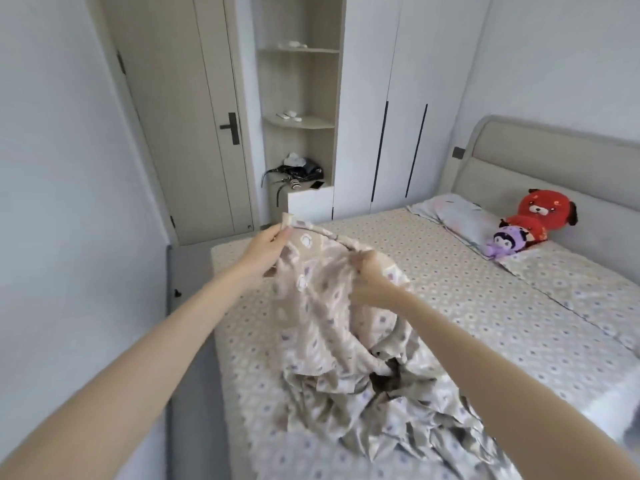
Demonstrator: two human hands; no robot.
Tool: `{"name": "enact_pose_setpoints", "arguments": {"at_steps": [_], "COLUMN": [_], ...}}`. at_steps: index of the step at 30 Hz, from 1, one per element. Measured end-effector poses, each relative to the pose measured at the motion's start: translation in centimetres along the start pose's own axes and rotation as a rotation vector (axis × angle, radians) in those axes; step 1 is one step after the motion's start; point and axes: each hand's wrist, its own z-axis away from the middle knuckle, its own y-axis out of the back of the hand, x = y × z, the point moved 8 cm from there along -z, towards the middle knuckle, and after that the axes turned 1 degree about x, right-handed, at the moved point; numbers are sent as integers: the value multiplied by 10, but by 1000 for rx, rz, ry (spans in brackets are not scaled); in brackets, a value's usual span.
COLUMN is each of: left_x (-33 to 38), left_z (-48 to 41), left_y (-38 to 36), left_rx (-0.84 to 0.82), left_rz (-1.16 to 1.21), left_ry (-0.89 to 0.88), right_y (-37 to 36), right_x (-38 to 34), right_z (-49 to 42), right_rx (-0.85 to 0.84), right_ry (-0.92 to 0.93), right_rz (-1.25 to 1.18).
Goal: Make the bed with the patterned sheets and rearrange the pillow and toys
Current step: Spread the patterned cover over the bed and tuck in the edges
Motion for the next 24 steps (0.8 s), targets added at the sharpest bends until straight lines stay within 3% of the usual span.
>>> {"name": "enact_pose_setpoints", "arguments": {"at_steps": [3,5,7,9,14,17,21,24], "left_x": [-10,-9,-7,-12,-49,-89,-113,-115], "left_z": [20,29,35,38,40,55,76,90], "left_y": [1,-1,-3,4,45,46,27,35], "left_rx": [-84,-122,-146,-127,108,175,172,293], "left_rz": [234,282,302,304,186,209,384,509], "left_ry": [116,115,111,129,178,266,337,352], "right_y": [-64,-87,-96,-86,-34,1,30,25], "right_x": [20,23,14,5,9,-8,-53,-68], "right_z": [29,46,49,46,60,76,94,102], "right_rx": [-421,-521,-427,-190,184,371,455,371], "right_ry": [-5,-31,1,20,-88,-24,143,186], "right_rz": [274,356,365,390,265,162,119,100]}}
